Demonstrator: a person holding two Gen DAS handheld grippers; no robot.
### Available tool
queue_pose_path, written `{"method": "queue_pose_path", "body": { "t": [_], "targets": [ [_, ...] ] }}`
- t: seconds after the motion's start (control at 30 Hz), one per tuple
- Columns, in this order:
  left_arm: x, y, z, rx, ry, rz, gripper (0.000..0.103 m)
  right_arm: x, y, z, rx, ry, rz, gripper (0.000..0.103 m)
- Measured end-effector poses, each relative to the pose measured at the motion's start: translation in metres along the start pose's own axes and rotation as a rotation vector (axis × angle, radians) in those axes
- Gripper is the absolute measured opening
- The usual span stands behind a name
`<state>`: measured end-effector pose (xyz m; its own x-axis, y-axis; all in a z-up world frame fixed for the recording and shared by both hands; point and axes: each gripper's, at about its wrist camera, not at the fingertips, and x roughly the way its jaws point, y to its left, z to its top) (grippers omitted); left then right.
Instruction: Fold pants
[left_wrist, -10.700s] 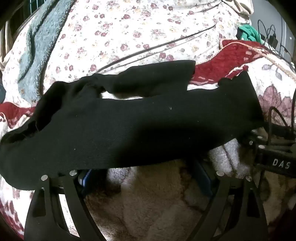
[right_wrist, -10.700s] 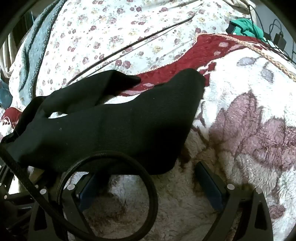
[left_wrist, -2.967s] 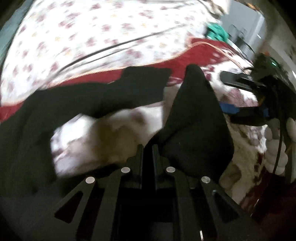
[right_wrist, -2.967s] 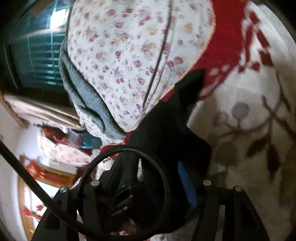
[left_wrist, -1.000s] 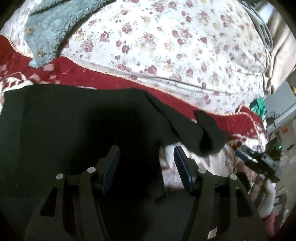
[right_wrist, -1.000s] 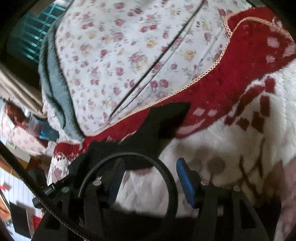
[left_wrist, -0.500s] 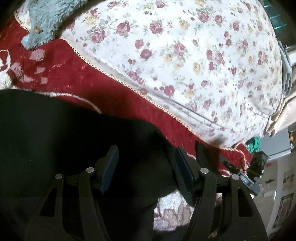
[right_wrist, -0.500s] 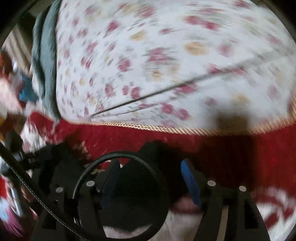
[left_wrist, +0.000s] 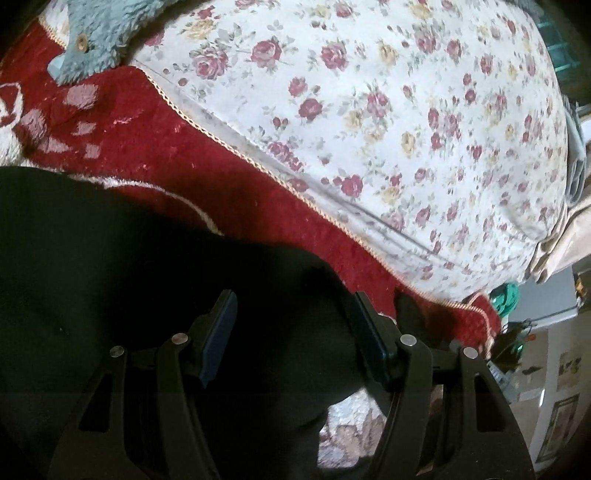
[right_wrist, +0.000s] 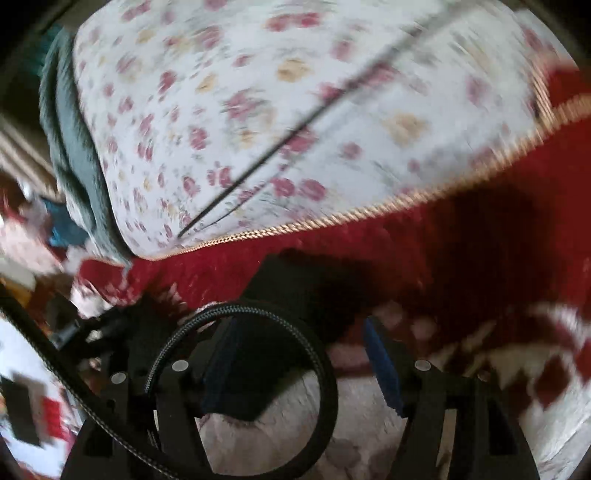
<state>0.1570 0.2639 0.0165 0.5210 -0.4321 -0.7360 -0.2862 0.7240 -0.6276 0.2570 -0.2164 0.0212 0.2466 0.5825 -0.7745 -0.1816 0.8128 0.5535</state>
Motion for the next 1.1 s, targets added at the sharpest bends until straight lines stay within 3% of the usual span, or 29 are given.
{"method": "queue_pose_path", "body": {
  "t": [0.1, 0.2, 0.33, 0.43, 0.6, 0.7, 0.9, 1.1],
  "targets": [
    [-0.004, 0.002, 0.003, -0.043, -0.024, -0.039, 0.069, 0.008, -0.008, -0.004, 0.058, 0.004, 0.05, 0.067],
    [-0.007, 0.003, 0.007, -0.058, -0.044, -0.027, 0.073, 0.016, -0.001, 0.001, 0.039, -0.008, 0.079, 0.067],
    [-0.007, 0.007, 0.014, -0.069, -0.048, -0.009, 0.073, 0.036, 0.029, 0.018, -0.115, 0.005, 0.01, 0.069],
    [-0.003, 0.008, 0.016, -0.041, -0.027, -0.001, 0.074, 0.059, 0.05, 0.028, -0.283, 0.07, -0.053, 0.074],
    [0.004, -0.002, 0.02, 0.093, 0.008, 0.074, 0.074, 0.092, 0.06, 0.037, -0.39, 0.136, -0.12, 0.074],
    [0.003, -0.015, 0.03, 0.212, 0.002, 0.11, 0.074, 0.1, 0.06, 0.036, -0.42, 0.159, -0.103, 0.075],
    [0.033, -0.041, 0.039, 0.551, 0.184, 0.148, 0.074, 0.111, 0.061, 0.034, -0.468, 0.175, -0.051, 0.078],
    [0.056, -0.042, 0.037, 0.679, 0.267, 0.171, 0.074, 0.109, 0.06, 0.033, -0.497, 0.189, 0.036, 0.08]
  ]
}}
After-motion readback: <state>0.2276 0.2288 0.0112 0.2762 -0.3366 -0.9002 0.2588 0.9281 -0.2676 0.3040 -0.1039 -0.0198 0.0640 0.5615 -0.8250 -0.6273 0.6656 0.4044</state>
